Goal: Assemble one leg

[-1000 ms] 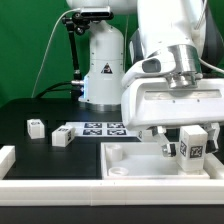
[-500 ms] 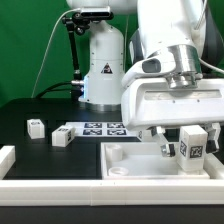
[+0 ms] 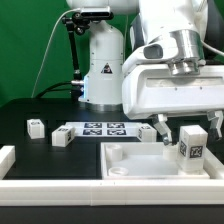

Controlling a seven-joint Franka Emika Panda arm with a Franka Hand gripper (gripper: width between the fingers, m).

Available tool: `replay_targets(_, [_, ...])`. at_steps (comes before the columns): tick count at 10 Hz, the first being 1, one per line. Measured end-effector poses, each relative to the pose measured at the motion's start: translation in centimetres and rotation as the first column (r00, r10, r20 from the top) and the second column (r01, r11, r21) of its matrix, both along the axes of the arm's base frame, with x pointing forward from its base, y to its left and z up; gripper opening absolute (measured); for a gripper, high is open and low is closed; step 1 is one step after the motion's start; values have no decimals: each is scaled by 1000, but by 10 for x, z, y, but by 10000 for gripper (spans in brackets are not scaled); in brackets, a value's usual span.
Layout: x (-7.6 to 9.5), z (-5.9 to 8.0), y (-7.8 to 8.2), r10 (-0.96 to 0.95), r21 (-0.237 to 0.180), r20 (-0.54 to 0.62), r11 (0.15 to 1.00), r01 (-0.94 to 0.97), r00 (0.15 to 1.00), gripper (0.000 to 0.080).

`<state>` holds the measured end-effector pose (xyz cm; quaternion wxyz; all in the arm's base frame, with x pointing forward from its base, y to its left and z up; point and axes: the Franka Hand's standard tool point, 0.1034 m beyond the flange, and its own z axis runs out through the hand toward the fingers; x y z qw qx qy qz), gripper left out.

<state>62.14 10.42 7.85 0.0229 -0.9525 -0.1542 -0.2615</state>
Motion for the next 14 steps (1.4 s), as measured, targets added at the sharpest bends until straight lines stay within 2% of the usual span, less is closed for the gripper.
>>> replay_targets(2, [7, -5, -3, 0, -1, -35, 1000, 0, 999, 649])
replay_targets(3, [7, -8, -2, 7, -1, -100, 1000, -7, 995, 649])
replay_targets(5, [9, -7, 5, 15, 3, -338, 1000, -15, 941, 649])
replay_targets(6, [12, -7, 4, 18, 2, -385, 1000, -18, 923, 649])
replay_targets(10, [13, -10, -6, 8, -1, -397, 1000, -9, 918, 649])
replay_targets(14, [-2, -11, -5, -3, -3, -437, 1000, 2, 899, 649])
